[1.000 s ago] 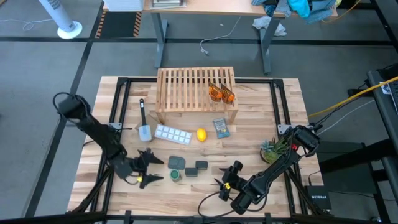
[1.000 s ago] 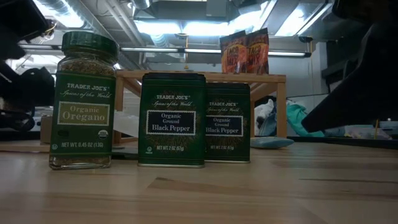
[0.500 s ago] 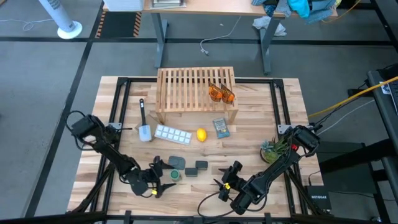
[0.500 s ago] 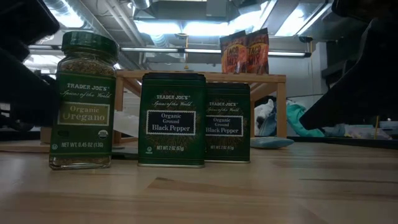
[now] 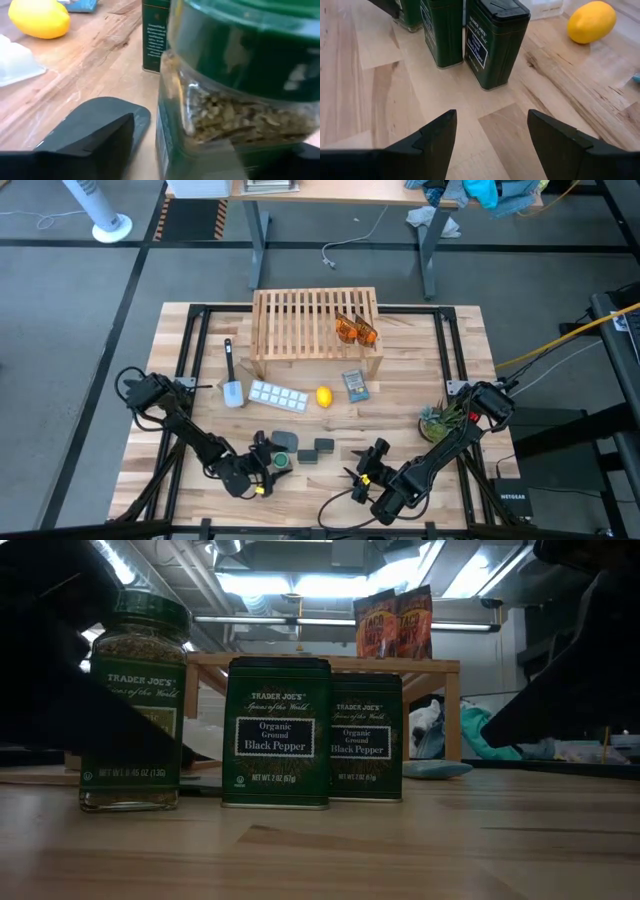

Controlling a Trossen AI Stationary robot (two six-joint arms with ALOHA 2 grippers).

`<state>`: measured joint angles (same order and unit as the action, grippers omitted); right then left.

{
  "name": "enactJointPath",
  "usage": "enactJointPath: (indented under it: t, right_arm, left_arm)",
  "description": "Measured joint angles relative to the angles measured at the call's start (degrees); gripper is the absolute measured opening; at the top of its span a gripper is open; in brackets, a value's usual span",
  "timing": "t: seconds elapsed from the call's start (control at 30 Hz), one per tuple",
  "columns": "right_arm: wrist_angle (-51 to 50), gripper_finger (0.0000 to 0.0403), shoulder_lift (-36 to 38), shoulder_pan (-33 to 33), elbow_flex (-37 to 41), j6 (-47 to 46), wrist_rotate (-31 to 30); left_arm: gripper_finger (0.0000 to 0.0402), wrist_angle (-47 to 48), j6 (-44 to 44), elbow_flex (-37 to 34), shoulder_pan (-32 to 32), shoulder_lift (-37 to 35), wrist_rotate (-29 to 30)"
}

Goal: Shelf spices
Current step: Put the green seasoning bottle on the shelf

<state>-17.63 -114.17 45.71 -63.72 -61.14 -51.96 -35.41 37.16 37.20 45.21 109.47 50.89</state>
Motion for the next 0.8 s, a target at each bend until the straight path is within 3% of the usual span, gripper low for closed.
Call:
enactJointPath:
  t: [0.2, 0.57, 0.8]
  right_arm:
    - [0.0, 0.025, 0.0, 0.0, 0.0, 0.0, 0.0]
    - [0.9, 0.025, 0.0, 0.0, 0.0, 0.0, 0.0]
    - [1.3, 0.025, 0.0, 0.0, 0.0, 0.0, -1.7]
  left_arm:
    - [0.0185, 0.0, -1.0, 0.0, 0.0, 0.0, 1.8]
    - [0.0183, -0.7, -11.3, 0.0, 0.7, -4.8, 5.6]
    - [0.0183, 0.2, -31.0, 0.0, -0.4, -16.9, 5.5]
